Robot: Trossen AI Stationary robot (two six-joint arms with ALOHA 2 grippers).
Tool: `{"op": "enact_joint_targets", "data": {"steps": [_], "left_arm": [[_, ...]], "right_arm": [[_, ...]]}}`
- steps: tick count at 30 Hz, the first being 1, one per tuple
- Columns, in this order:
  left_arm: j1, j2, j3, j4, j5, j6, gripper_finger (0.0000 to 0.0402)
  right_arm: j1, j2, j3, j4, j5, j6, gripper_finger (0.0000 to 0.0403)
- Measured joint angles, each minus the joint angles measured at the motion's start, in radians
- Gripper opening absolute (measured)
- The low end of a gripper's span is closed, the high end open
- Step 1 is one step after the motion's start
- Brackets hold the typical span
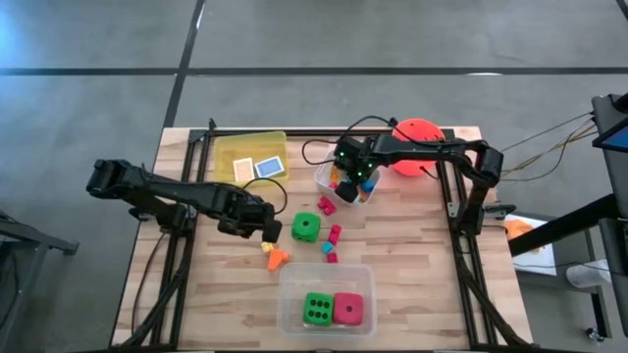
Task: Pick & Place Toys
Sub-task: Put the blue game piece into the white bin, then put the yellow game piece into the white bin
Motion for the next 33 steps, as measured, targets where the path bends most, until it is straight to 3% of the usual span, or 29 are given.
{"op": "enact_joint_targets", "data": {"steps": [15,20,33], "left_arm": [[0.03,0.0,0.0,0.002,0.051,0.035,0.0385],[0.04,0.013,0.0,0.002,0.029,-0.028,0.0385],[-0.008,0.203,0.0,0.013,0.036,-0.184,0.0385]], "right_arm": [[0.025,-0.028,0.075,-0.056,0.118,0.11,0.0309],[0.06,-0.076,0.075,-0.079,0.162,0.14,0.0309],[0.149,-0.262,0.074,-0.076,0.192,0.197,0.0309]]}}
